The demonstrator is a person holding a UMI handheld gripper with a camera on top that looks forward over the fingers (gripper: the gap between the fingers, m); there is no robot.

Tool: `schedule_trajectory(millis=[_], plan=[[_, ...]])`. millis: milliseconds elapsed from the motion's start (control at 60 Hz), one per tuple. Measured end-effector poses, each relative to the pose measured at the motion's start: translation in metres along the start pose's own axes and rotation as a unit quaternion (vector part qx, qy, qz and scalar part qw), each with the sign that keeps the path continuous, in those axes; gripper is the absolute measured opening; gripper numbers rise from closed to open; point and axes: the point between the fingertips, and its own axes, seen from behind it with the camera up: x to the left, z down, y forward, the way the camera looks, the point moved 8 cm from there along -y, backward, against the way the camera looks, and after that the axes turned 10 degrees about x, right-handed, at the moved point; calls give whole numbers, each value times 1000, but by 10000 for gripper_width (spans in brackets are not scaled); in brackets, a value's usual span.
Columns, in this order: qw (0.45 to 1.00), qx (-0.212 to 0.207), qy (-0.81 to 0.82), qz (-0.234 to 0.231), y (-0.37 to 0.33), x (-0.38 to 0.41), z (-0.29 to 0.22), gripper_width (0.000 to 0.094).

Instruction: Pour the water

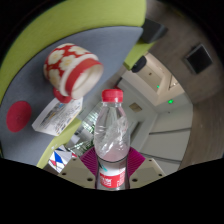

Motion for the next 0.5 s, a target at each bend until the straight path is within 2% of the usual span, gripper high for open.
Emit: schedule_trajectory(millis=[133, 233, 317, 383, 400, 500], plan=[[984, 11, 179, -3, -6, -38, 27, 330], [924, 38, 380, -27, -18, -70, 55, 329], [828, 56, 554, -69, -18, -77, 81, 332], [730, 88, 670, -104, -28, -71, 80, 332], [699, 87, 701, -115, -23, -67, 94, 330], [563, 104, 805, -156, -39, -45, 61, 329]])
